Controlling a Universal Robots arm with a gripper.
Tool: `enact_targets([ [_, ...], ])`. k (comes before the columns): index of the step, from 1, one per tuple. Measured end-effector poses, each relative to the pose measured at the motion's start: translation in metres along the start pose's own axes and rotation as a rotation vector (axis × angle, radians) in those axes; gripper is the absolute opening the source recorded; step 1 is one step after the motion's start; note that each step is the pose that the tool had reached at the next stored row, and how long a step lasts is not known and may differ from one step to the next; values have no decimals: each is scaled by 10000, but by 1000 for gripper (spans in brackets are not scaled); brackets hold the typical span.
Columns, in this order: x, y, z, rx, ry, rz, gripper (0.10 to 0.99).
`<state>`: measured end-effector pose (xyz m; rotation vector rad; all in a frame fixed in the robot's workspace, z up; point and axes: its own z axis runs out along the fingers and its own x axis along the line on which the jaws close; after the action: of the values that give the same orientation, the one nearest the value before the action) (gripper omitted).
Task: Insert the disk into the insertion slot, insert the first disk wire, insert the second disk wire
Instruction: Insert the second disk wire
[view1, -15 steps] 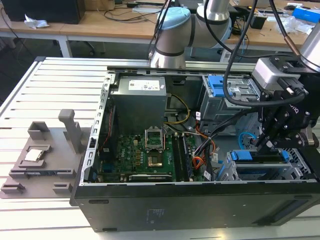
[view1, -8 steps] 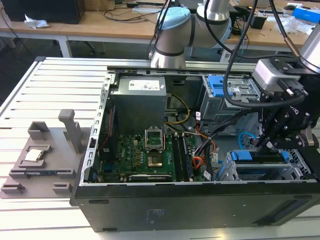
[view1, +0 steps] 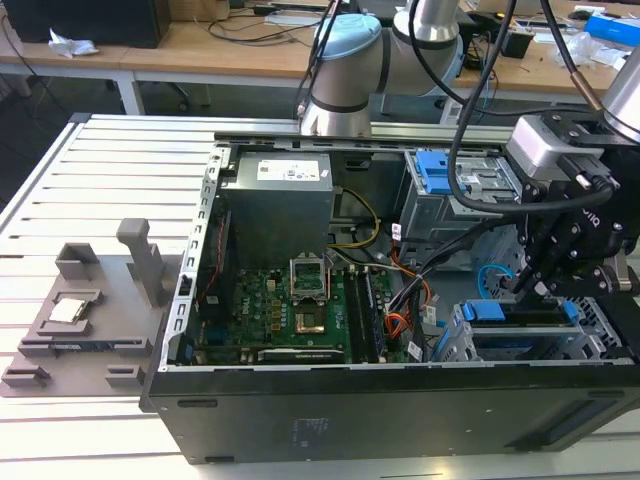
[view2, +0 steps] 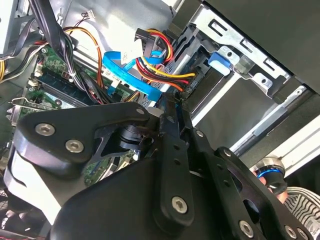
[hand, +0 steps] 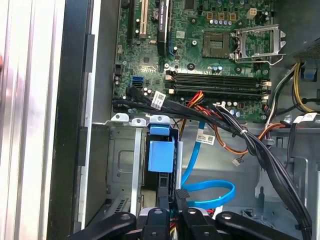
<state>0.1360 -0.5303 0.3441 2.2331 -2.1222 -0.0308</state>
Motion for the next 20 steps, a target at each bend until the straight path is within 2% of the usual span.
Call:
enact_targets([
  [11, 55, 0, 59, -1, -40, -3, 165],
  [18, 59, -2, 77, 1, -55, -5, 165],
  [19, 59, -1, 80, 1, -58, -5, 173],
  [20, 59, -1, 80, 0, -56, -5, 239],
])
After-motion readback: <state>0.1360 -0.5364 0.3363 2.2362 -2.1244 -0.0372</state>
